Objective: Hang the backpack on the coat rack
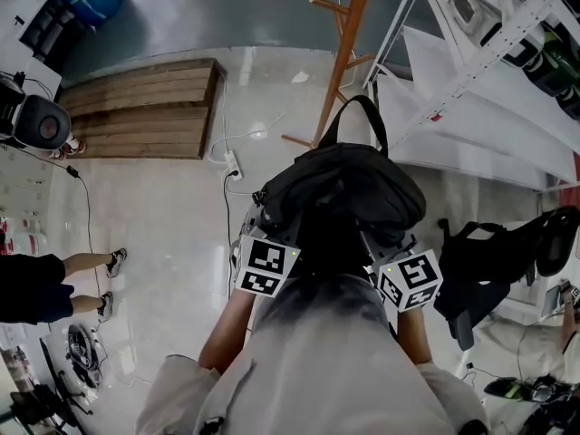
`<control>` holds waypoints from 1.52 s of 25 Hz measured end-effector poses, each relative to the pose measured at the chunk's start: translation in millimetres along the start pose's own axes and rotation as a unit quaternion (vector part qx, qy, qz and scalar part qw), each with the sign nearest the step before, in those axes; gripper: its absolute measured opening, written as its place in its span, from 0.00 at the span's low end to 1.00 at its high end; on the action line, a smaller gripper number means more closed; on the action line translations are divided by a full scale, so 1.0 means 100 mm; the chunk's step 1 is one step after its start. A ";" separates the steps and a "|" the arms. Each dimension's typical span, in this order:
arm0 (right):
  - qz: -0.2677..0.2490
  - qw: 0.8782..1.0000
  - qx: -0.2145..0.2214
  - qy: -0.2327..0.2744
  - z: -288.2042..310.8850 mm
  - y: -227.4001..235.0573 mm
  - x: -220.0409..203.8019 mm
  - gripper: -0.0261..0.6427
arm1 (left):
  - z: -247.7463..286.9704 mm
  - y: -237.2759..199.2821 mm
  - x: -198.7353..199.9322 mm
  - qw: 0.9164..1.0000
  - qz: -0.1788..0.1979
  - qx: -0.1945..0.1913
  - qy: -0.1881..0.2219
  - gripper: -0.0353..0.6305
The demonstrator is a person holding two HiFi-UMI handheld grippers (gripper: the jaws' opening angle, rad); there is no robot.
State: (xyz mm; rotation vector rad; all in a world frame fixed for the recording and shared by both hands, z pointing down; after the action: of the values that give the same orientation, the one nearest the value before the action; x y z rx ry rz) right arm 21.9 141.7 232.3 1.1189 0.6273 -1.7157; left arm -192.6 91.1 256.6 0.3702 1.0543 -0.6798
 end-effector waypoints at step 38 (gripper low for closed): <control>0.045 0.995 0.041 -0.082 0.76 1.14 -0.34 0.23 | 1.27 -0.11 -0.12 0.994 -0.044 -0.019 -0.093 0.21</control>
State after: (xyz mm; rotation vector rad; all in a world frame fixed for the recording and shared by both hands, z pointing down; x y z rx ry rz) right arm 99.5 48.9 306.1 1.0335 0.4018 -1.7467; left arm -118.4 13.0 326.6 0.2224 0.9082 -0.7577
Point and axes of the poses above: the fingertips, and each gripper's own axes: z forward along the fingers, y to its right, x out of its top, the point moved 9 cm from there along -z, backward along the fingers, and after that the axes turned 6 degrees about -x, right-handed, at the moved point
